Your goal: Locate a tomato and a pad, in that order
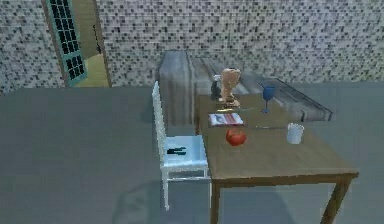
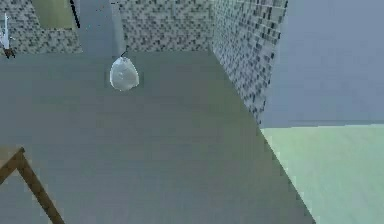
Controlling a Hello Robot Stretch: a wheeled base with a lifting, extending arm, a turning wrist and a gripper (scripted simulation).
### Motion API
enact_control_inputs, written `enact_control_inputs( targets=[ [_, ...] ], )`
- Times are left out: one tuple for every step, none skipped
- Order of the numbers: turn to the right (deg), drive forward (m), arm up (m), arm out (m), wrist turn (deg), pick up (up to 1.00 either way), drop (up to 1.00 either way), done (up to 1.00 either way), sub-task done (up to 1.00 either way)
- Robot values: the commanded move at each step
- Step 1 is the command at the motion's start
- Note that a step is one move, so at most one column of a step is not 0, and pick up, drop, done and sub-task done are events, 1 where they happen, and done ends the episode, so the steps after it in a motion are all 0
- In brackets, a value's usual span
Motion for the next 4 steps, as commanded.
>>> enact_control_inputs(
  targets=[
    [12.0, 0.00, 0.00, 0.00, 0.0, 0.00, 0.00, 0.00, 0.00],
    [0.0, 0.15, 0.00, 0.00, 0.0, 0.00, 0.00, 0.00, 0.00],
    [0.0, 0.00, 0.00, 0.00, 0.0, 0.00, 0.00, 0.00, 1.00],
    [45.0, 0.00, 0.00, 0.00, 0.0, 0.00, 0.00, 0.00, 0.00]
  ],
)
